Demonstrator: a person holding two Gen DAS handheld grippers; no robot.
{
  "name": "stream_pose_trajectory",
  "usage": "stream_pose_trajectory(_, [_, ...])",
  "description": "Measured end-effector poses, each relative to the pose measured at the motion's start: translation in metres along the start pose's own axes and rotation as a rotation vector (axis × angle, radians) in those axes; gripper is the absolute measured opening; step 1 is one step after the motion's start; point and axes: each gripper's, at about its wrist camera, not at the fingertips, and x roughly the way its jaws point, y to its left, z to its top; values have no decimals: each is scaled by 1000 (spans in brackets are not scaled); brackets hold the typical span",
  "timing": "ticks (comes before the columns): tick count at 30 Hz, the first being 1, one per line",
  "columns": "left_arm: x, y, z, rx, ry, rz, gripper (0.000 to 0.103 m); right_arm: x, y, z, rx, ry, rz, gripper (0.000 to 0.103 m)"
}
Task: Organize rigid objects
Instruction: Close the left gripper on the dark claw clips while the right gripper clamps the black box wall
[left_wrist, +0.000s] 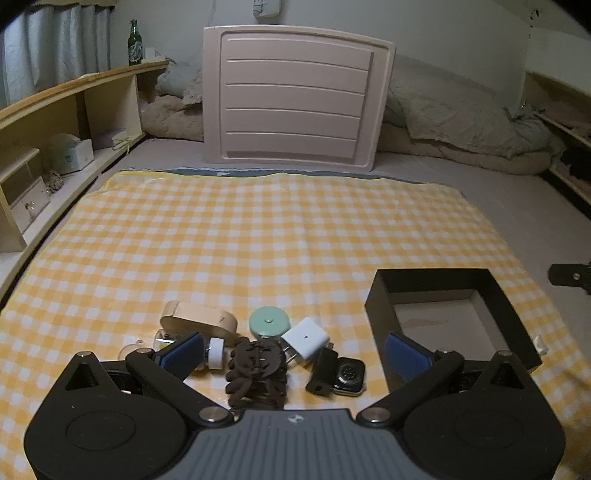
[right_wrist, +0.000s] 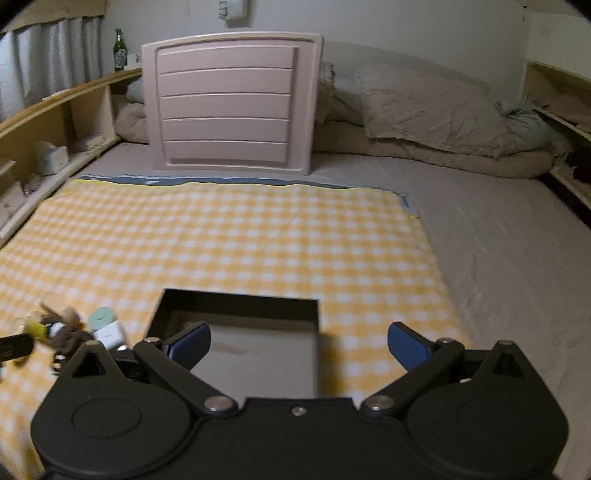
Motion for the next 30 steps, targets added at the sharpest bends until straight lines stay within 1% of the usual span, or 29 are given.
stream_pose_trajectory(3, [2,1,1,-6,-1,8,103,17,-11,6,-1,22,-16,103])
stream_pose_trajectory(8, [1,-2,0,-1,-13,25,103,58,-26,5,32,137,24,101])
stream_pose_trajectory(9, [1,-3,0,4,-18,27,103,67,-30,3,49,160,26,94])
stream_pose_trajectory(10, [1,-3,1,7,-21,28,103,74,-34,1,64,181,39,88])
stream_pose_trajectory(11, [1,-4,1,11,-23,30,103,82,-38,-2,85,209,58,78])
stream_pose_trajectory(12, [1,-4,1,13,-24,29,103,89,-43,-6,117,244,69,71])
stream_pose_trajectory(13, [2,-4,1,14,-23,25,103,96,-47,-10,148,286,83,68])
stream_pose_trajectory(15, [3,-4,1,10,-17,8,103,105,-52,-20,187,360,112,52])
stream_pose_trajectory(16, [3,-4,1,5,-15,0,103,107,-54,-24,199,391,121,50])
stream_pose_trajectory(19, [4,-3,0,5,-11,-11,103,108,-53,-35,205,442,147,49])
stream_pose_trajectory(20, [5,-3,0,5,-9,-10,103,108,-53,-38,203,450,149,42])
stream_pose_trajectory(21, [6,-3,0,4,-7,-9,103,108,-52,-41,201,458,149,33])
stream_pose_trajectory(22, [6,-3,-1,2,-5,-9,103,110,-52,-43,204,463,148,27])
stream_pose_trajectory(24, [8,-3,-1,0,1,-9,103,112,-52,-48,214,476,145,12])
stream_pose_trajectory(25, [9,-3,-1,0,5,-12,103,113,-52,-48,218,478,146,7])
stream_pose_trajectory(27, [10,-1,0,-6,13,-19,103,114,-53,-47,219,476,147,6])
stream_pose_trajectory(30, [11,4,2,-21,29,-23,103,113,-51,-47,186,465,138,5])
